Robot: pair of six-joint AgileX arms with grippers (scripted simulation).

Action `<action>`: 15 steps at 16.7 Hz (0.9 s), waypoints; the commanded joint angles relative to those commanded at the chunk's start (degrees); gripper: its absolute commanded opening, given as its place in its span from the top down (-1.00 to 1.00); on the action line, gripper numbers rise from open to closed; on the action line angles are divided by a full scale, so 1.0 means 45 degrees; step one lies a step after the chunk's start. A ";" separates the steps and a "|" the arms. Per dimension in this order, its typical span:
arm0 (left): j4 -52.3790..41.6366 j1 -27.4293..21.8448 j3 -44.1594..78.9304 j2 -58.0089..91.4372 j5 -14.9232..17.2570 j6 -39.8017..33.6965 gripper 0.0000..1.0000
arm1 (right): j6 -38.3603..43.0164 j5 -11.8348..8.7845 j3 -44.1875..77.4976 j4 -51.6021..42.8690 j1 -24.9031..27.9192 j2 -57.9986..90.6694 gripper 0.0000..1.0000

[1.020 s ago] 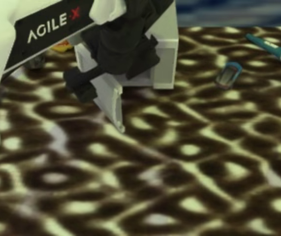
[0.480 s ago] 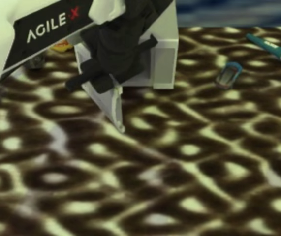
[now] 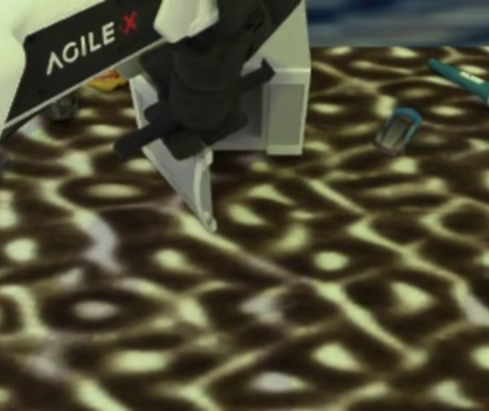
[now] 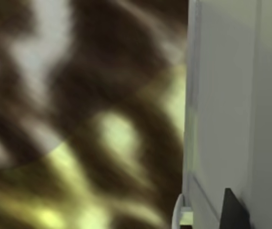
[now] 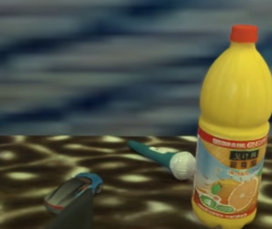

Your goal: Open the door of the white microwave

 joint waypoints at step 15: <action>-0.3742 0.1192 0.4273 0.1773 0.3621 0.1087 1.00 | 0.0000 0.0000 0.0000 0.0000 0.0000 0.0000 -1.00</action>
